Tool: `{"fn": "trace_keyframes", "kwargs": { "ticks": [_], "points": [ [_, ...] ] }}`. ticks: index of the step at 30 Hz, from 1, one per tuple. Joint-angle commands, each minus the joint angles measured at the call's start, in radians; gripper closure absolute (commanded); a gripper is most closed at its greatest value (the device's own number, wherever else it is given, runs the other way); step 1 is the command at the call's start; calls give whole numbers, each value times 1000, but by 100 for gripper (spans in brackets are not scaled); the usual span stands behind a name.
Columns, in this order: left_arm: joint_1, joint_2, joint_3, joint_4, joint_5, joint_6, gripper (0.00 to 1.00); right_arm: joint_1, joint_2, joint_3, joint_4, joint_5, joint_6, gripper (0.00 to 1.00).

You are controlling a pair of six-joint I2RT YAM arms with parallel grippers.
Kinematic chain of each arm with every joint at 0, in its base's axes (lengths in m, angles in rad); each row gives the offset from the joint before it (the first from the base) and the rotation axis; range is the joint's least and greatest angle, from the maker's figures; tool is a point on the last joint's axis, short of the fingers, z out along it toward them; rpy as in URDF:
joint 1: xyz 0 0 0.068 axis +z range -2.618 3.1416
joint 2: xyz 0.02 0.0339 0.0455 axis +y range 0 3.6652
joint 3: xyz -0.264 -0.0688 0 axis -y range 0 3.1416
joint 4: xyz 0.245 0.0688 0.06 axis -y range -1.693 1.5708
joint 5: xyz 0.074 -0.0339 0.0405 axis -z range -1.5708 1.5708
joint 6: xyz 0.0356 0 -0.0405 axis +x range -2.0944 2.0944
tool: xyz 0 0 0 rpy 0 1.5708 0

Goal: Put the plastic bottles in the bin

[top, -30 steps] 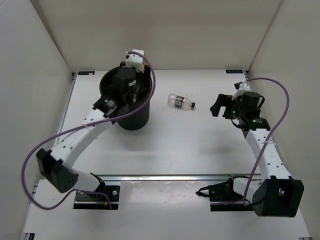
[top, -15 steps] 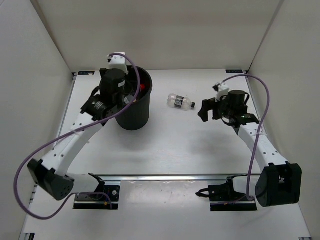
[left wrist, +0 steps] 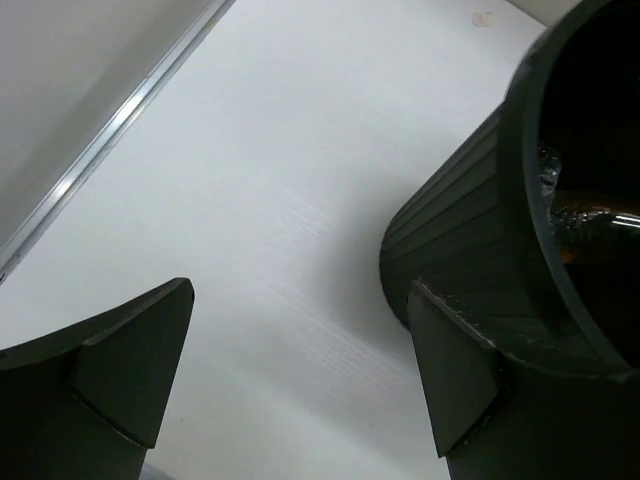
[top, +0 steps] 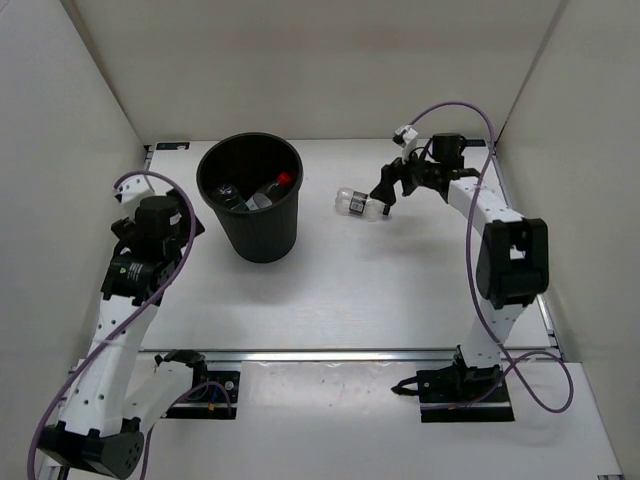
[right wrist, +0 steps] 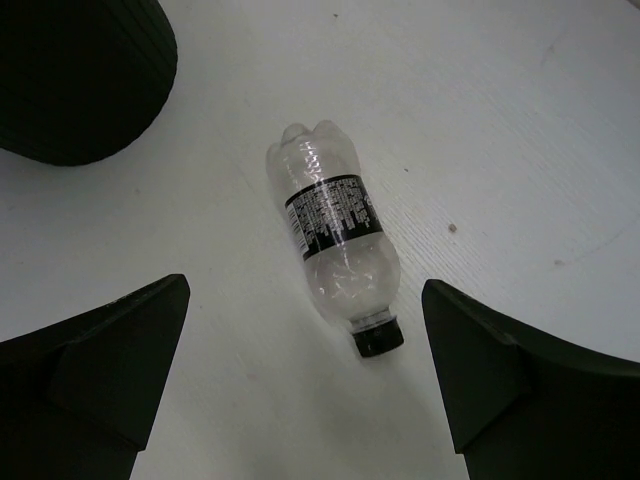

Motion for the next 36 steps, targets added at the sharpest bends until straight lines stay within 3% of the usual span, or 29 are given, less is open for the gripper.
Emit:
{"fn": "trace_keyframes", "kwargs": {
  "ticks": [1, 10, 18, 20, 21, 23, 30, 36],
  "points": [
    [24, -12, -1, -121, -39, -50, 2, -17, 101, 122, 33, -155, 58, 1],
    [43, -47, 4, -138, -51, -65, 1, 110, 366, 391, -210, 108, -105, 0],
    [51, -58, -7, -152, -45, -57, 1, 211, 386, 271, -157, 444, -119, 3],
    [57, -61, -13, -153, -48, -59, 2, 223, 381, 265, -145, 488, -96, 16],
    [54, -67, -1, -152, -53, -51, 1, 227, 380, 276, -142, 497, -92, 22],
    [55, -67, 9, -155, -65, -42, 1, 227, 338, 306, -154, 524, -66, 52],
    [52, -89, -40, -136, -86, -45, 1, 237, 196, 647, -209, 482, 103, 54],
    [51, -116, -83, -92, -28, -42, 1, 343, 103, 760, -19, 277, 284, 54]
  ]
}}
